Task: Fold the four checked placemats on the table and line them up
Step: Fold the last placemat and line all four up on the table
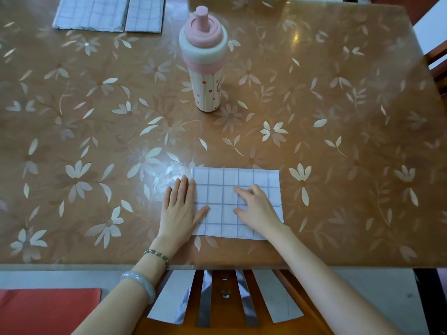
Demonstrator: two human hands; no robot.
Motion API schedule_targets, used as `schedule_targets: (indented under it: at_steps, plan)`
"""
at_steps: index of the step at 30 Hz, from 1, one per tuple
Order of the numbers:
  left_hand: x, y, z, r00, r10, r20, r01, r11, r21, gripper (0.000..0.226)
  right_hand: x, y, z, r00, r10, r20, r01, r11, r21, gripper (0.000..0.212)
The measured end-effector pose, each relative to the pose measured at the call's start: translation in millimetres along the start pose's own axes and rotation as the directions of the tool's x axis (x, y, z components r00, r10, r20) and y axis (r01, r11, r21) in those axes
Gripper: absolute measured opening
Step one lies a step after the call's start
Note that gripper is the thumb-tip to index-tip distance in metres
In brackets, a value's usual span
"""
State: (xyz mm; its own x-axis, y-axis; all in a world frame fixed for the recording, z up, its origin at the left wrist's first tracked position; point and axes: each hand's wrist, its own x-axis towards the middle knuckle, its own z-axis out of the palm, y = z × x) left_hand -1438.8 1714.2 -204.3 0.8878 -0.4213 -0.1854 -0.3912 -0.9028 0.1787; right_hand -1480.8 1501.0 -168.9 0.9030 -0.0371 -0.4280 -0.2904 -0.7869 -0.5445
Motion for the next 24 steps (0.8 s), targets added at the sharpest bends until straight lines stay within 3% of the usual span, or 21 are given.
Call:
schedule_targets:
  at_steps: [4,7,10,14,17,19,24]
  plan:
    - [-1.5,8.7,-6.5,0.982,-0.187,-0.02,0.164,0.903,-0.396,0.066,0.9,4.1,-5.9,0.998,0.016,0.061,-0.019,0.999,0.038,0.067]
    - [6.9,15.4,-18.0,0.92,-0.378,0.098,0.333,0.627,-0.705,0.064,2.2,5.0,-5.3,0.998,0.006,0.058,-0.009,0.999,0.046,0.069]
    - [15.5,21.1,-31.0,0.827,-0.494,0.268,0.483,0.38,-0.789,0.057,3.0,5.9,-4.0,0.998,0.005,0.059,-0.008,0.999,0.044,0.069]
    - [22.6,13.4,-32.4,0.791,-0.469,0.394,0.581,0.374,-0.722,0.031,4.0,6.9,-2.8,0.999,0.005,0.053,-0.008,0.998,0.059,0.07]
    - [21.4,6.1,-33.5,0.772,-0.428,0.471,0.624,0.366,-0.69,0.031,5.3,6.4,-2.1,0.999,0.003,0.045,-0.005,0.998,0.056,0.07]
    - [19.6,1.0,-33.0,0.774,-0.428,0.466,0.618,0.353,-0.702,0.029,5.8,5.7,-1.3,0.999,0.003,0.044,-0.005,0.999,0.051,0.07]
    - [12.5,-14.7,-43.1,0.805,-0.473,0.358,0.576,0.48,-0.662,0.033,12.6,-12.5,6.5,0.998,-0.019,0.055,0.016,0.999,0.05,0.07]
